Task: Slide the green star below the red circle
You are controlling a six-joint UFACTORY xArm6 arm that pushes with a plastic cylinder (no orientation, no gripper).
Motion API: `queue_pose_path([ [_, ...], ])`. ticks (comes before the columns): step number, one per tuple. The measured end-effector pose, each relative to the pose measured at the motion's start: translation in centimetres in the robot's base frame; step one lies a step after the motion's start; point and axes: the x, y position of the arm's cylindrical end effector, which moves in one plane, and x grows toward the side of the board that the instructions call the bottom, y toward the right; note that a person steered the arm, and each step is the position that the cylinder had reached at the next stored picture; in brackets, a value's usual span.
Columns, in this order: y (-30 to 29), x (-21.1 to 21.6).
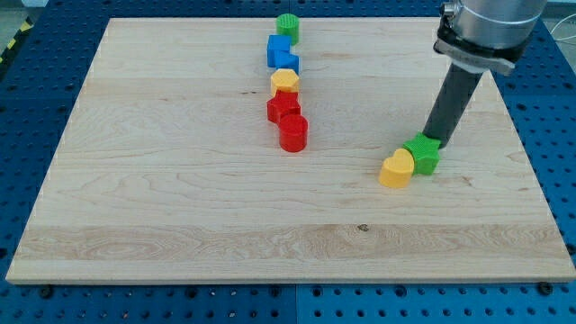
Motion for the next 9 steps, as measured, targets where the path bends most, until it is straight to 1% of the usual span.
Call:
queue_pose_path([
  [1, -3.7, 2.1],
  [2, -4.8, 2.8],
  [3, -2.7, 3.0],
  [4, -0.3, 6.0],
  [5, -1.9, 9.1],
  [6, -4.8, 8.4],
  [7, -4.5, 7.4],
  [8, -1.2, 7.8],
  [9, -0.8, 6.8],
])
